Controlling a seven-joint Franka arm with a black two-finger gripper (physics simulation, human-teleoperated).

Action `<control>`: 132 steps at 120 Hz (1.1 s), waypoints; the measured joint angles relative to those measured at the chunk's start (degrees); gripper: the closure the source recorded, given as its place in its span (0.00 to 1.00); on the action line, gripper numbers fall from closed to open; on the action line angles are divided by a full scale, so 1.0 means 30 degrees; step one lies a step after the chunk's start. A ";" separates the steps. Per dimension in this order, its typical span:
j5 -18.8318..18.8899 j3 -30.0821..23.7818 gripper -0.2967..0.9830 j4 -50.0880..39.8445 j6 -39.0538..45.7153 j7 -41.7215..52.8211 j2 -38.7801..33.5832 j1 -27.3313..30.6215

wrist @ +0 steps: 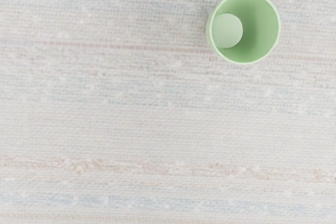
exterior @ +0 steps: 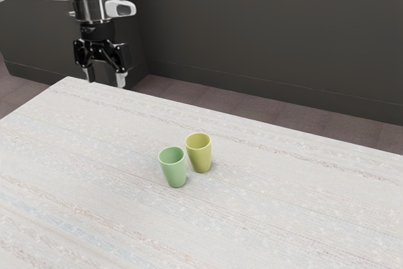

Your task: Place the right cup onto the left cup

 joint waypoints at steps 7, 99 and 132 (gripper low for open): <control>-0.0008 -0.0009 0.23 0.0004 0.0253 -0.0023 0.0003 -0.0262; -0.0297 -0.0198 0.23 0.4863 0.5290 -0.0187 0.9147 -0.1313; -0.0406 -0.0925 0.23 0.2925 0.7697 -0.0277 0.9387 -0.1328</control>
